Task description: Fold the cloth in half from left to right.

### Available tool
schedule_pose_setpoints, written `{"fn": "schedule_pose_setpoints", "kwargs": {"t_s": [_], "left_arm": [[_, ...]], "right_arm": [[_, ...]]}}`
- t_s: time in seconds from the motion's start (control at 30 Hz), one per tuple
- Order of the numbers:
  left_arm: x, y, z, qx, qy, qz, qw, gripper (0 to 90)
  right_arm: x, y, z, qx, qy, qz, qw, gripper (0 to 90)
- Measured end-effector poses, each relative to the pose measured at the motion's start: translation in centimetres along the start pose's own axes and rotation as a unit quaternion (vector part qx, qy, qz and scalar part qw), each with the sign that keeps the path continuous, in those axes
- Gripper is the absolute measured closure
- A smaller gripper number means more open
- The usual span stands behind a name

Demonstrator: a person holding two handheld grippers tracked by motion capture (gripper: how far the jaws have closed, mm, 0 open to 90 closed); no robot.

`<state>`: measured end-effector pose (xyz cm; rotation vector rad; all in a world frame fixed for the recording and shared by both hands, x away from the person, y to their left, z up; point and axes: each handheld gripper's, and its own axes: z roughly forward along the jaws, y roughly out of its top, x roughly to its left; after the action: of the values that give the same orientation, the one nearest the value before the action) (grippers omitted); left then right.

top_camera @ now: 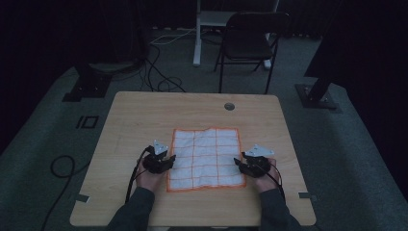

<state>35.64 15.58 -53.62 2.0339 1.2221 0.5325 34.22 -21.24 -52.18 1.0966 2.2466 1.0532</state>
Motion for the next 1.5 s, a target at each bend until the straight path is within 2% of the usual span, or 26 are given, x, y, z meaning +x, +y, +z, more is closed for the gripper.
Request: {"fn": "schedule_pose_setpoints", "kwargs": {"t_s": [0.27,0.5,0.67,0.7,0.73,0.77,0.83,0.93,1.4,1.5], "left_arm": [[0.0,0.0,0.6,0.009,0.001,-0.009,0.9999,55.9],[0.1,0.0,0.7,0.006,-0.004,-0.013,0.9999,55.9],[-0.4,-0.2,0.7,0.000,-0.009,-0.010,0.9999,70.4],[-0.4,-0.1,0.7,0.003,-0.010,-0.010,0.9999,70.4],[-0.3,0.0,0.8,0.005,-0.013,-0.013,0.9998,77.7],[-0.2,0.0,0.8,0.005,-0.015,-0.016,0.9998,81.1],[-0.1,0.1,0.8,0.008,-0.020,-0.017,0.9996,85.2],[0.0,0.0,0.7,0.008,-0.019,-0.016,0.9997,86.6],[2.8,-1.0,-0.6,0.010,0.016,-0.039,0.9991,86.7],[3.1,-1.0,-0.6,0.010,0.016,-0.045,0.9988,86.7]], "right_arm": [[-0.1,0.0,0.6,0.006,0.002,-0.002,1.0000,54.5],[-0.2,-0.1,0.7,0.007,0.001,-0.001,1.0000,54.5],[-0.1,-0.1,0.7,0.007,0.000,-0.003,1.0000,54.5],[-0.1,-0.1,0.7,0.007,0.000,-0.003,1.0000,54.5],[-0.1,-0.1,0.7,0.007,0.000,-0.002,1.0000,54.5],[-0.1,-0.1,0.7,0.007,0.000,-0.002,1.0000,54.5],[-0.1,-0.1,0.6,0.006,0.000,-0.004,1.0000,54.5],[-0.1,-0.1,0.6,0.005,0.001,-0.003,1.0000,54.5],[-0.1,-0.1,0.6,0.007,0.001,-0.003,1.0000,54.5],[-0.1,-0.1,0.7,0.008,0.001,-0.004,1.0000,54.6]]}}
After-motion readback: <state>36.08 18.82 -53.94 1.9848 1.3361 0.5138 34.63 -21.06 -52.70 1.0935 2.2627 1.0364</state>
